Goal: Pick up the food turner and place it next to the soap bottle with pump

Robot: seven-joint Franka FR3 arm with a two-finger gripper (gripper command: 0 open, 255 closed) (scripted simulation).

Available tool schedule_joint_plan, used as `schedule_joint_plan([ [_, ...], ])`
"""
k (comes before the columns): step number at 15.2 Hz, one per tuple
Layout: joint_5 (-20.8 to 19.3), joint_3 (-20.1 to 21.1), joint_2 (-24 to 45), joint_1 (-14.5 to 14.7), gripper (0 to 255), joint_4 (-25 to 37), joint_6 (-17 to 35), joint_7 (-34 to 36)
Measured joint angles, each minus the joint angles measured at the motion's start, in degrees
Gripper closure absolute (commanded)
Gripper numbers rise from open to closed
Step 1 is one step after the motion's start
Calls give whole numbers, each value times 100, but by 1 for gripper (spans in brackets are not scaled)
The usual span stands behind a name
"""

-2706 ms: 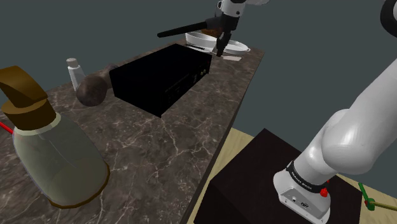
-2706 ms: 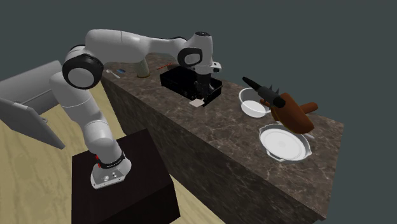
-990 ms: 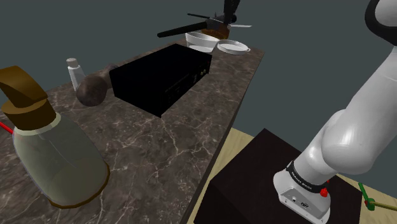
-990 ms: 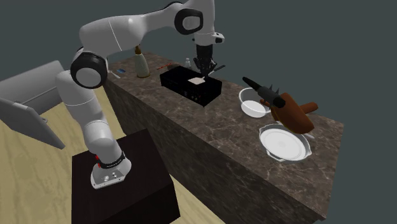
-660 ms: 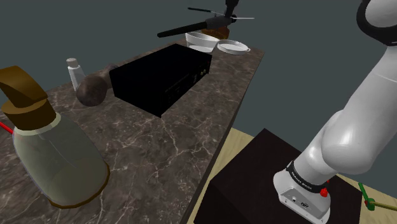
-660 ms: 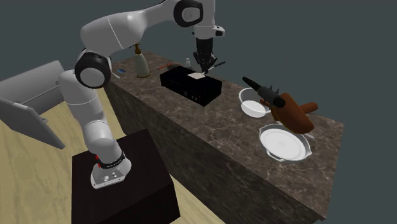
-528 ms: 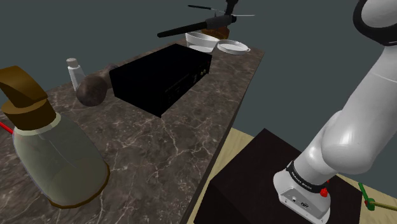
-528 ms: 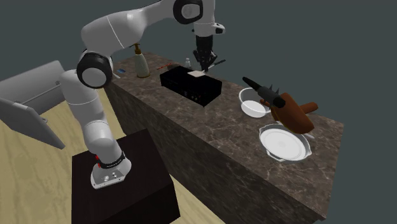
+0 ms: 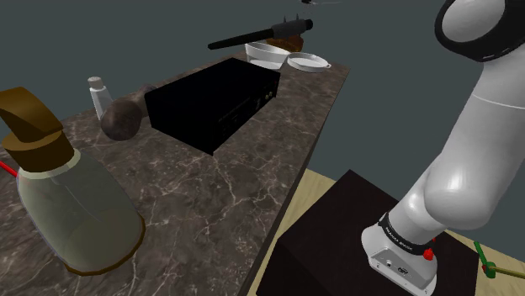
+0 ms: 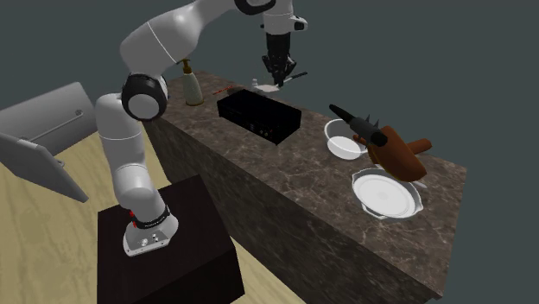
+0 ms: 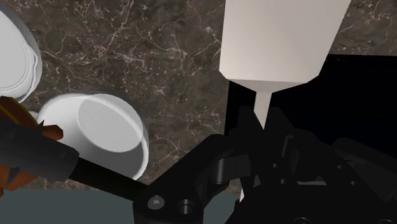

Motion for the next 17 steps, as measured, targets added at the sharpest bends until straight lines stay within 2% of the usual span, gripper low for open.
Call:
schedule_joint_plan([
  [2, 45, -3, 158, -34, 255, 365, -211, 5],
  [5, -72, 94, -187, 202, 255, -48, -129, 263],
  [11, -359, 496, -1196, 801, 255, -1450, 299, 1115],
  [17, -445, 971, -1698, 1236, 255, -2018, 374, 1999],
])
